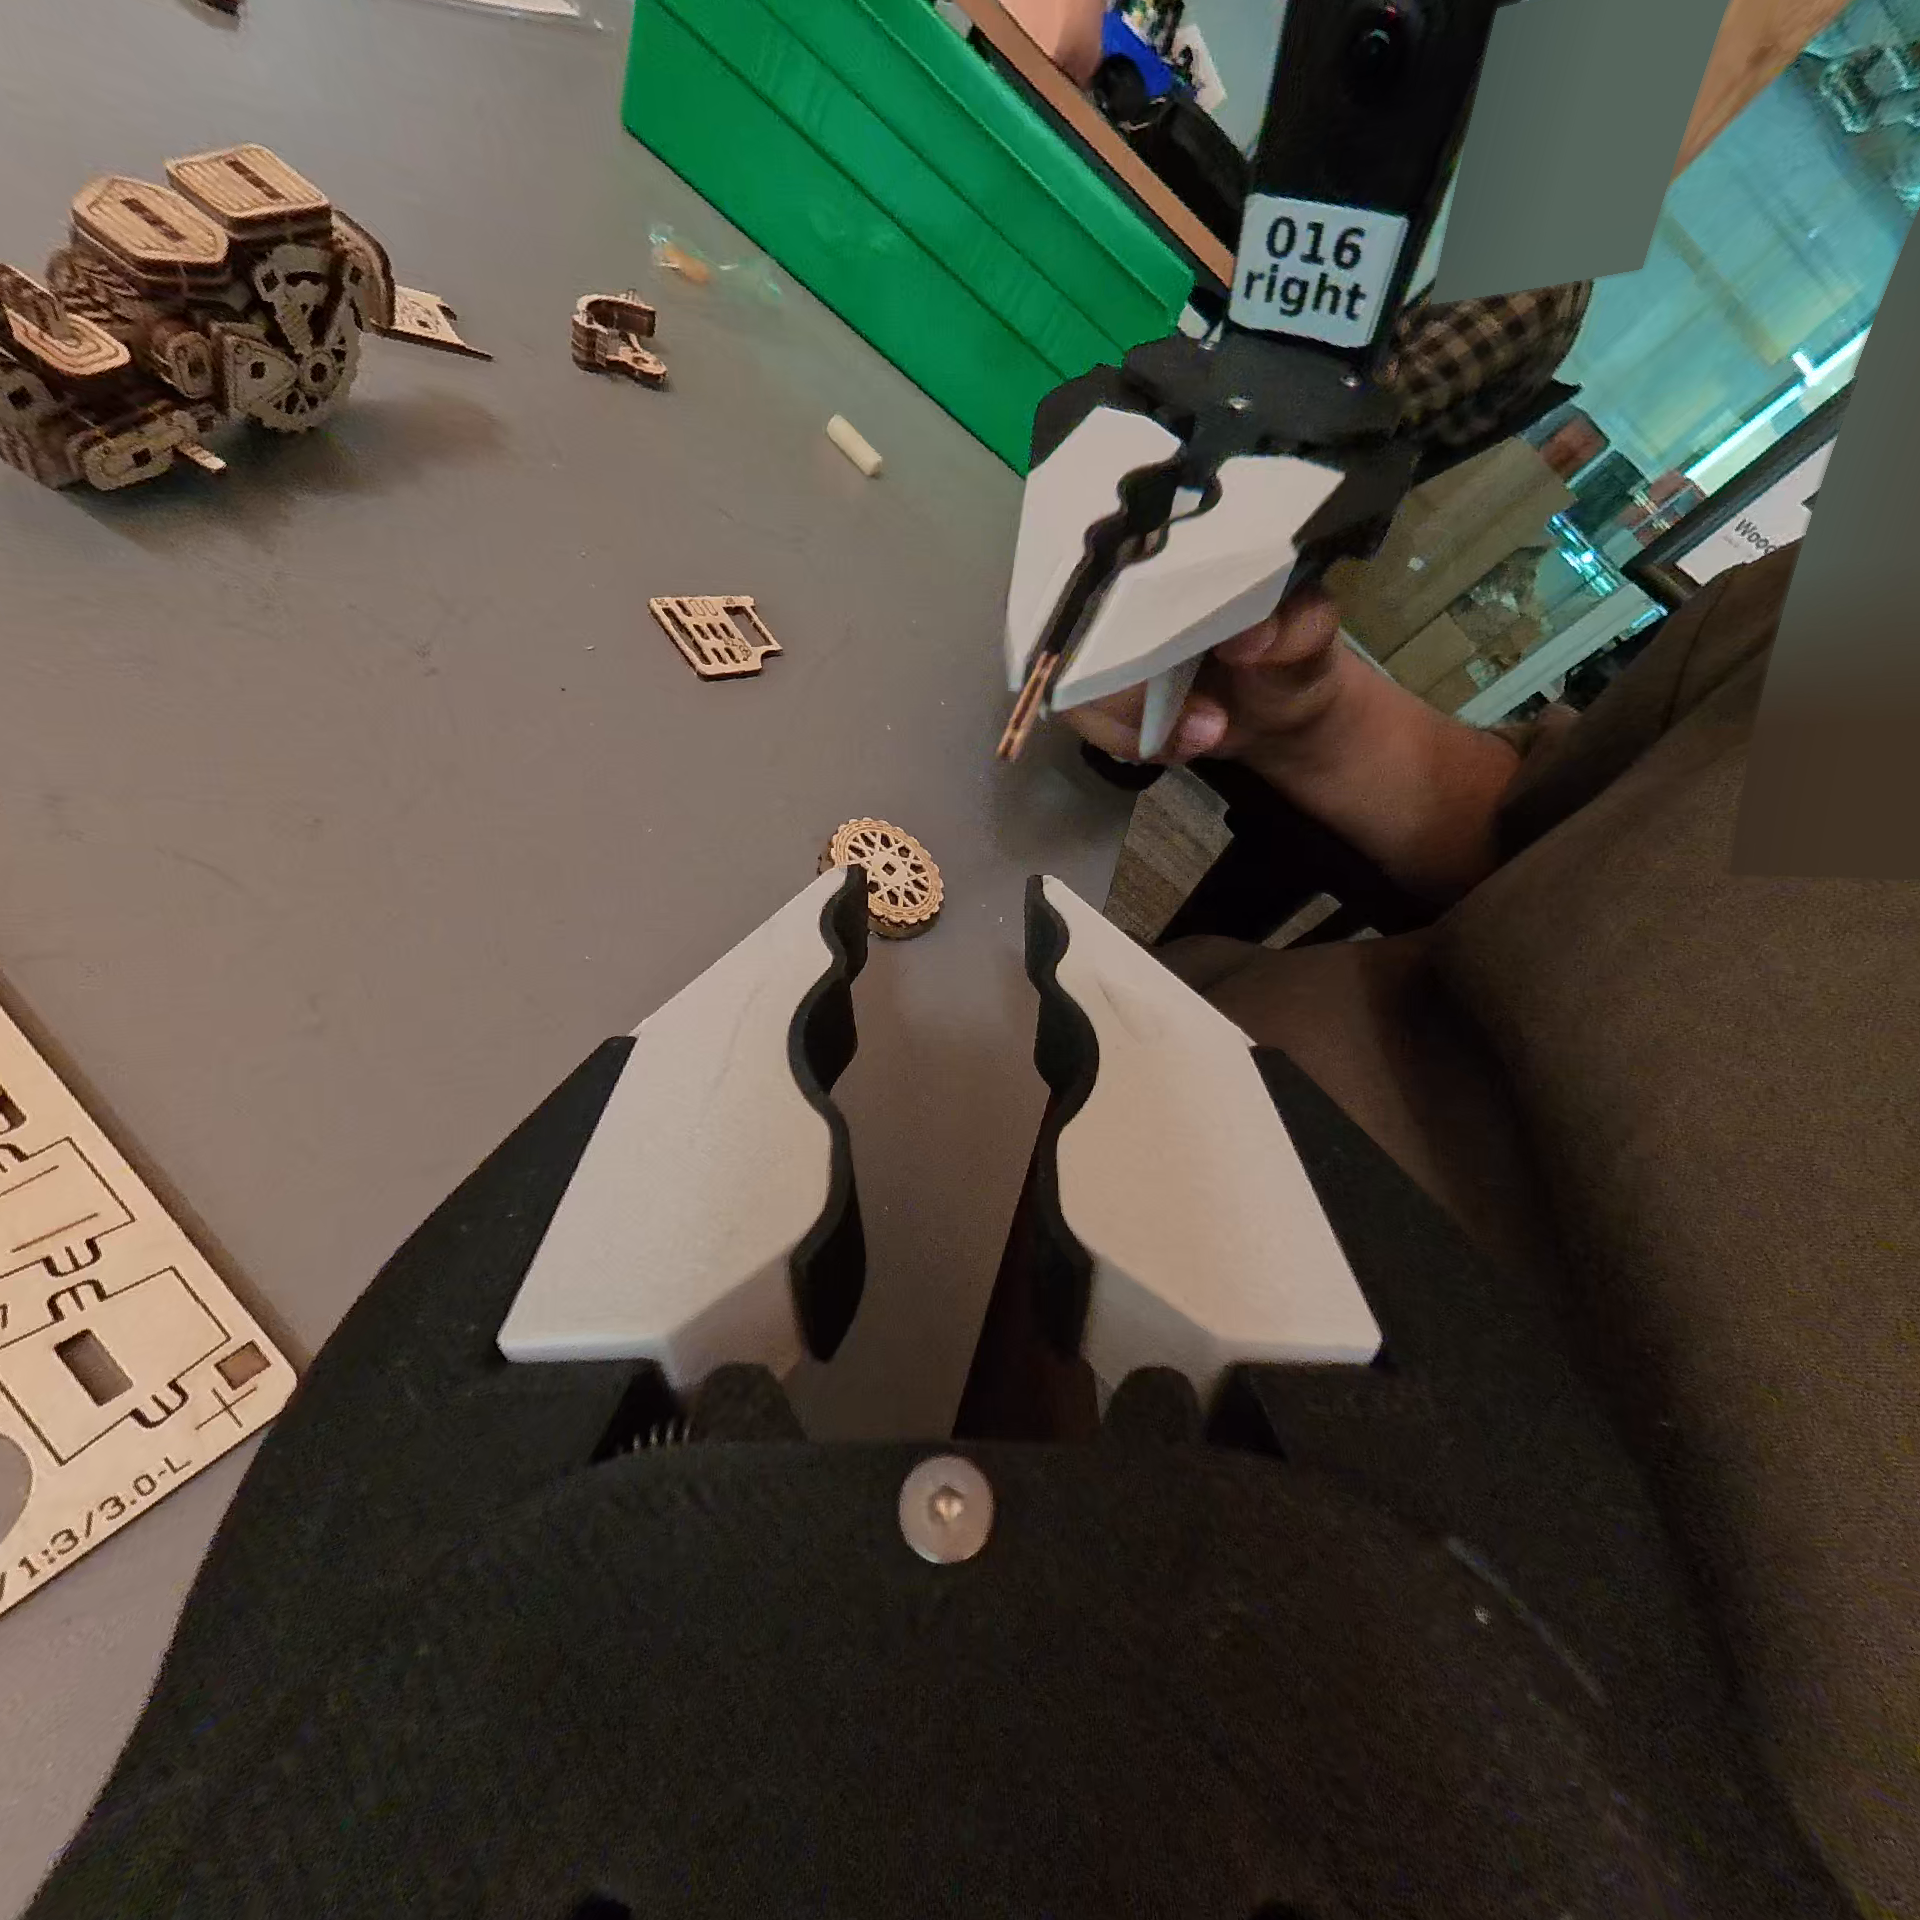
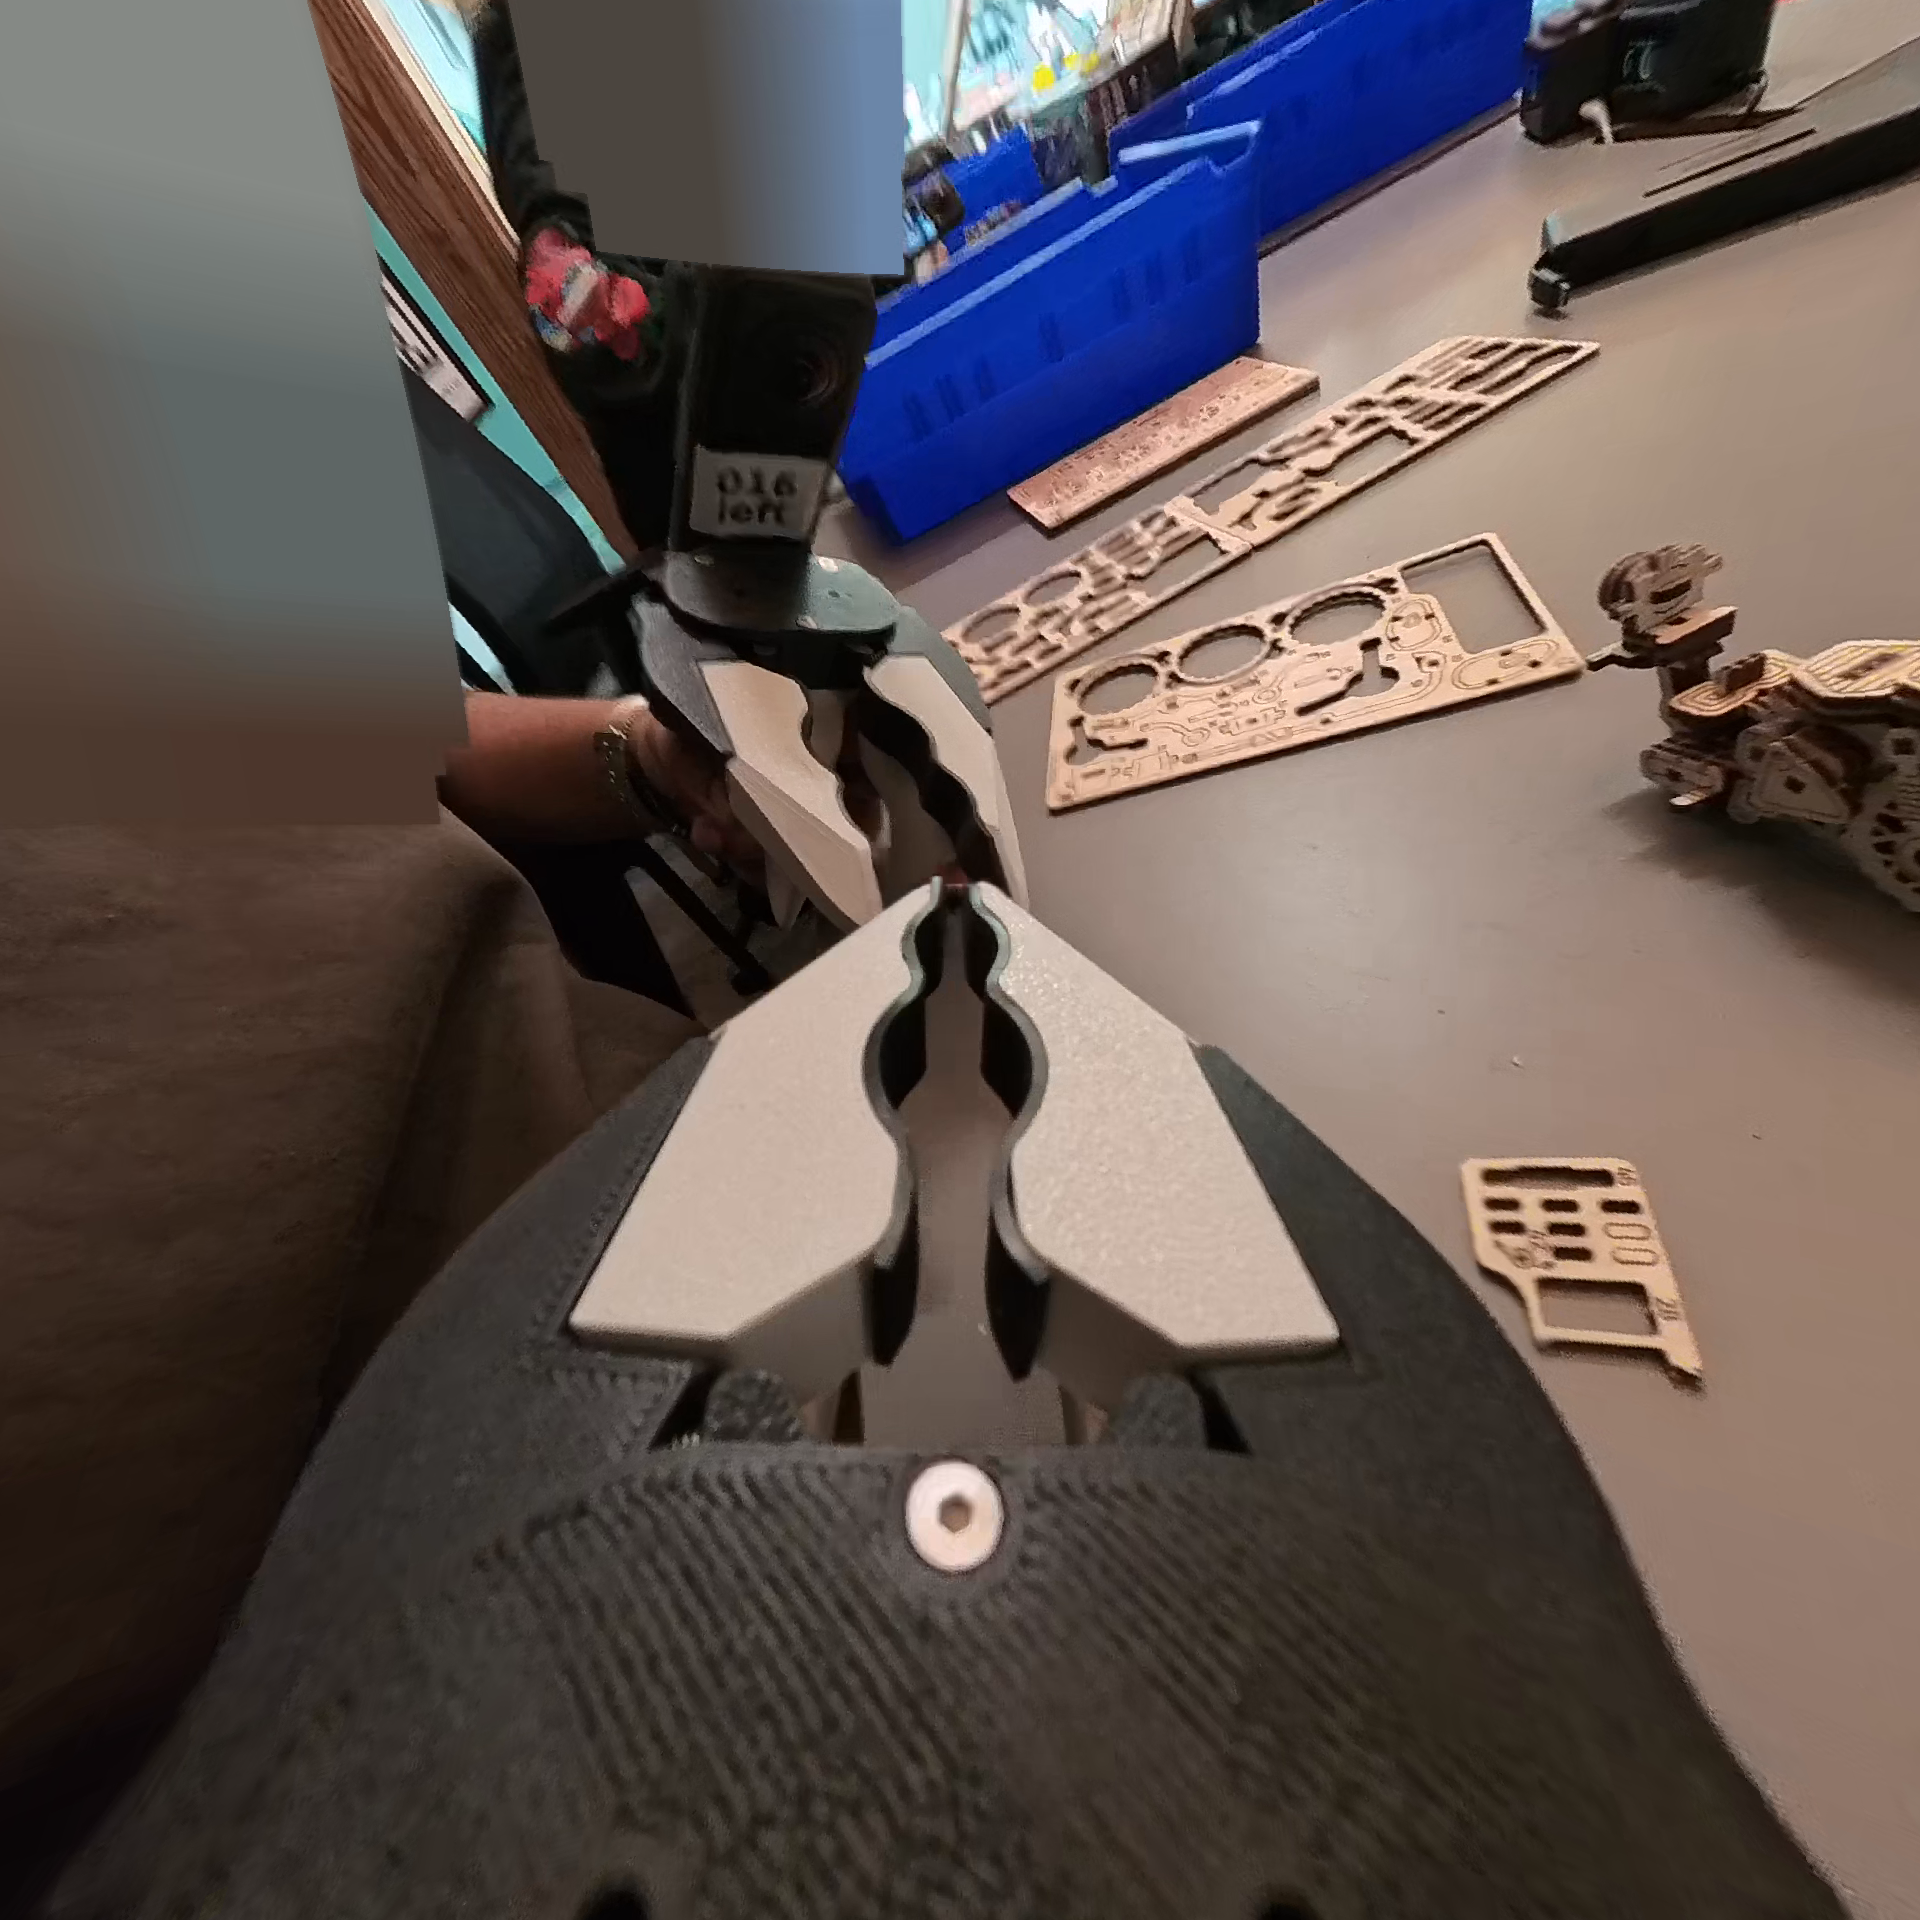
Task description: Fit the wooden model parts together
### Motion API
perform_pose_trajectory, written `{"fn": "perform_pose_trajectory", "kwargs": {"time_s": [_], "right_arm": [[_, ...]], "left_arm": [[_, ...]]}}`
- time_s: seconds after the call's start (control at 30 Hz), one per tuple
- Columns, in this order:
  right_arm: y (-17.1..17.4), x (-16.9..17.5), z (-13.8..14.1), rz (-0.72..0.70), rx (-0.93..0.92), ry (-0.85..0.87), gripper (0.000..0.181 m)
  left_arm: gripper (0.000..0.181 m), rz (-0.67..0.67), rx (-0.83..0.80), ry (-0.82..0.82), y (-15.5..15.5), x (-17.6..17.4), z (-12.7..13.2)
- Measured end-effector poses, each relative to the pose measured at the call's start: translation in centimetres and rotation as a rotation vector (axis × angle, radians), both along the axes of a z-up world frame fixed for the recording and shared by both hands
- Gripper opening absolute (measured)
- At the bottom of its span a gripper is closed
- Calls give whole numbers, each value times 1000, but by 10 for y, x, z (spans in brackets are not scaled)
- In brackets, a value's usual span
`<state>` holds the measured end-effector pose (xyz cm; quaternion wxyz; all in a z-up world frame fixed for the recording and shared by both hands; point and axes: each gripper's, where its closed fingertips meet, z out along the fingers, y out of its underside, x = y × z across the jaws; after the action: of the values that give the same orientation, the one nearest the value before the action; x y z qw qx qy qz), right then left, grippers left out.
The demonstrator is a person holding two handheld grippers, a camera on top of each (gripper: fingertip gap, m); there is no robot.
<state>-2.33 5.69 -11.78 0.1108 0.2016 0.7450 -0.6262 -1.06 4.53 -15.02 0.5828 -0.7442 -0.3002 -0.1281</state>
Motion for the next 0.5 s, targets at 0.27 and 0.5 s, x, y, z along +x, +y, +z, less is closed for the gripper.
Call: {"fn": "perform_pose_trajectory", "kwargs": {"time_s": [0.27, 0.5], "right_arm": [[6, -6, 14, 8, -157, -185, 0], [-4, 4, 7, 55, -114, -185, 1]], "left_arm": [[28, -5, 28, 21, 1, 2, 7], [30, -28, 83, 13, 5, 9, 16]]}}
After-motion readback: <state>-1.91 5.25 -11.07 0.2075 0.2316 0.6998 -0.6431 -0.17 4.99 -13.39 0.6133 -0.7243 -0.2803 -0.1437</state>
